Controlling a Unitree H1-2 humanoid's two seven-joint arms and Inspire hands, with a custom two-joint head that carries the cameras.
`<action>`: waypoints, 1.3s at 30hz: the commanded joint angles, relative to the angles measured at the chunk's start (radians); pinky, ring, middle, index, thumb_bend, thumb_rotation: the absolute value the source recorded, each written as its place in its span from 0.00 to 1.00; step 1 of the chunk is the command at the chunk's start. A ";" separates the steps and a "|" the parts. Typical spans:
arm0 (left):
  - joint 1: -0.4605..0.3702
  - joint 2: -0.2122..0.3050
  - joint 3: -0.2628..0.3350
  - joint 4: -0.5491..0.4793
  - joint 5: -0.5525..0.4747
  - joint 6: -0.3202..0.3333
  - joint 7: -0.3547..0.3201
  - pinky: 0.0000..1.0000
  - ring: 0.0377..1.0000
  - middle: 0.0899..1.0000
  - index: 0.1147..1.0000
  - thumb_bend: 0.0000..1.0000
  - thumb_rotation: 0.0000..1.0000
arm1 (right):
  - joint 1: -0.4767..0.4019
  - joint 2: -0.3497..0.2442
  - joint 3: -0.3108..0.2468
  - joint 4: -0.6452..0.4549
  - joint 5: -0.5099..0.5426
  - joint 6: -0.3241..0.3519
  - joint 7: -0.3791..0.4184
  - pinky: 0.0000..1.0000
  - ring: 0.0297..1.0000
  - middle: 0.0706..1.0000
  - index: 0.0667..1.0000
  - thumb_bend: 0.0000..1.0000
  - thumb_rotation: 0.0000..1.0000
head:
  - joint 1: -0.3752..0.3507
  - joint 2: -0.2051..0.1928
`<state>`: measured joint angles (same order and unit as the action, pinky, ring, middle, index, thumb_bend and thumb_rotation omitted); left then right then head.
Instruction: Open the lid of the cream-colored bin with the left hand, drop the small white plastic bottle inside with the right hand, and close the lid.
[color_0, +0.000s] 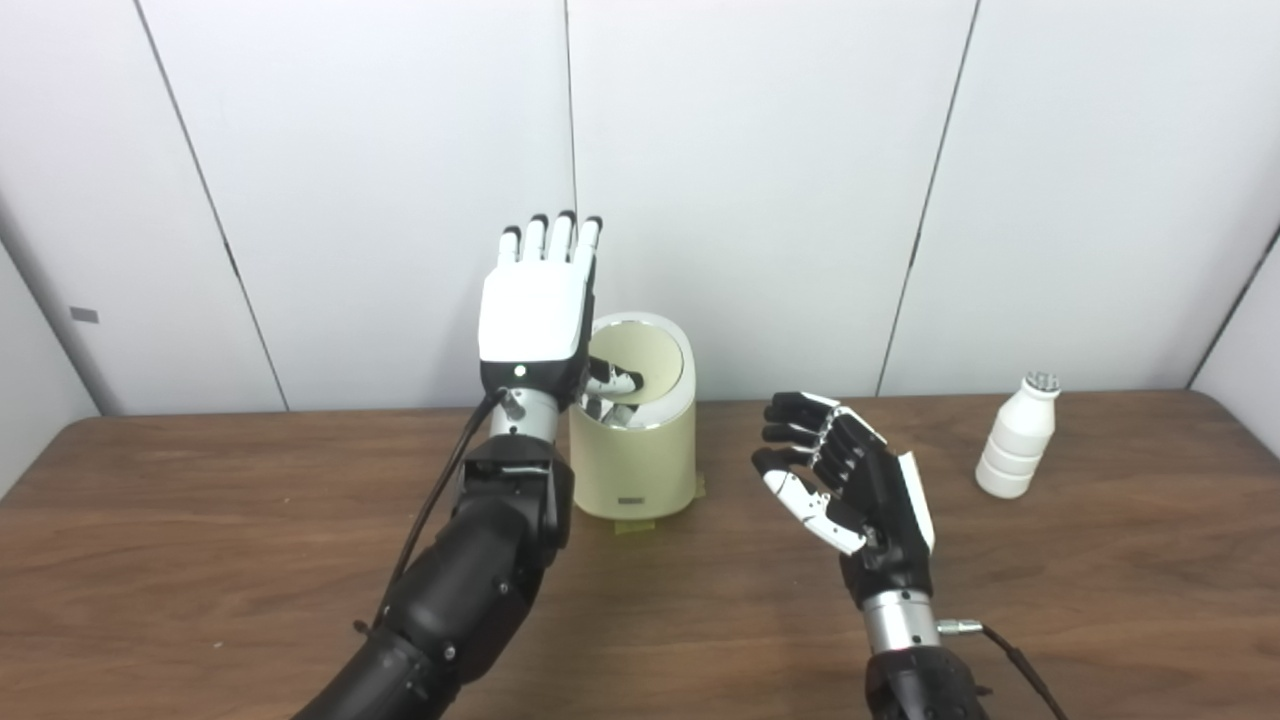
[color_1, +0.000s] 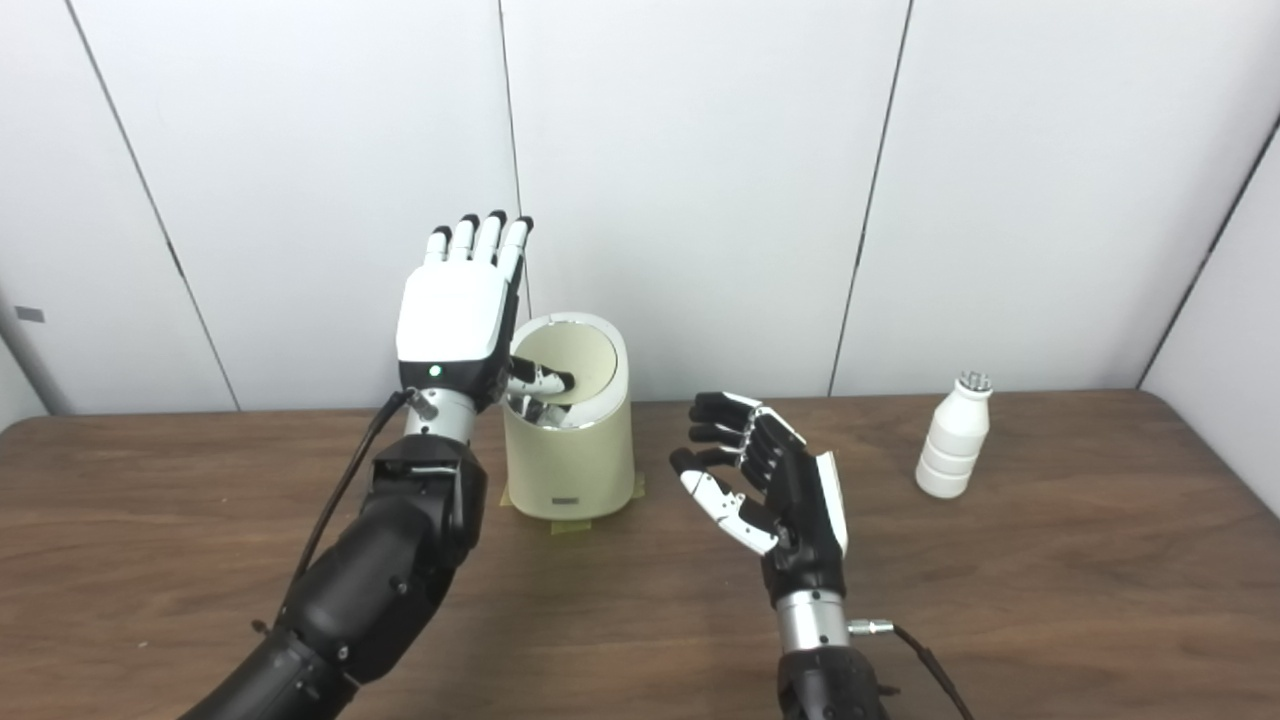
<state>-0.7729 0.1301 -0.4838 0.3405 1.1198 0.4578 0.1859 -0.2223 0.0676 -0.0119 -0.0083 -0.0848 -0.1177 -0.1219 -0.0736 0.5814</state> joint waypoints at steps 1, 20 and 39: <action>-0.050 0.010 0.006 0.001 0.028 0.009 0.001 1.00 1.00 1.00 1.00 1.00 0.16 | -0.039 0.007 0.000 -0.031 0.005 -0.025 -0.003 0.56 0.64 0.64 0.62 0.29 0.18 | 0.000 0.000; -0.028 0.006 0.015 0.031 0.003 -0.006 0.016 1.00 1.00 1.00 1.00 1.00 0.24 | -0.035 0.005 0.001 -0.044 -0.001 -0.009 -0.002 0.56 0.64 0.65 0.62 0.29 0.18 | -0.002 0.007; -0.022 0.074 -0.087 0.045 0.090 -0.015 -0.108 1.00 1.00 1.00 1.00 1.00 0.22 | -0.036 0.014 0.002 -0.058 -0.017 0.006 -0.009 0.55 0.64 0.65 0.62 0.28 0.17 | -0.008 0.013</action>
<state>-0.7731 0.1859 -0.5662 0.3656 1.1957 0.4444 0.1091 -0.2223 0.0774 -0.0114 -0.0309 -0.1007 -0.0914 -0.1259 -0.0813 0.5937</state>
